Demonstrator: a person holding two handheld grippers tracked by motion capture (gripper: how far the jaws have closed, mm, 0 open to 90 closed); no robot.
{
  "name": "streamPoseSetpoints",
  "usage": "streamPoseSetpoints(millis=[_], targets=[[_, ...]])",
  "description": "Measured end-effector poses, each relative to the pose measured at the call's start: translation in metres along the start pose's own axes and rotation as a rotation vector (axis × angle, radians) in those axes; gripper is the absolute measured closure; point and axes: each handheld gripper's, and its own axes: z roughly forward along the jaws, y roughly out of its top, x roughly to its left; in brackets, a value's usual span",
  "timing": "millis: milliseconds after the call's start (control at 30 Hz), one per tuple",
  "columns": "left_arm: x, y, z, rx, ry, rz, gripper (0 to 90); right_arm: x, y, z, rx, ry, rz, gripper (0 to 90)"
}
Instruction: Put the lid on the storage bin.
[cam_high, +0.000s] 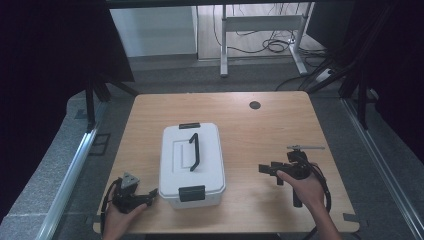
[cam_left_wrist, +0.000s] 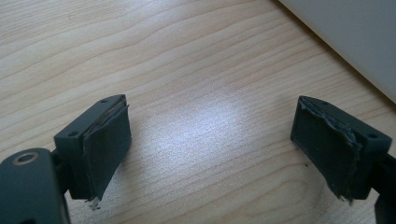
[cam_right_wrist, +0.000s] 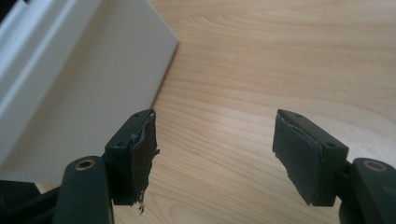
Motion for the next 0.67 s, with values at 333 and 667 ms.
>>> streamPoseSetpoints(millis=[333, 667], targets=[[0.000, 0.000, 0.000, 0.000, 0.000, 0.000, 12.0, -0.017, -0.014, 0.003, 0.014, -0.015, 0.034, 30.5], [0.000, 0.000, 0.000, 0.000, 0.000, 0.000, 12.1, -0.016, -0.013, 0.000, -0.016, -0.012, 0.032, 30.2]])
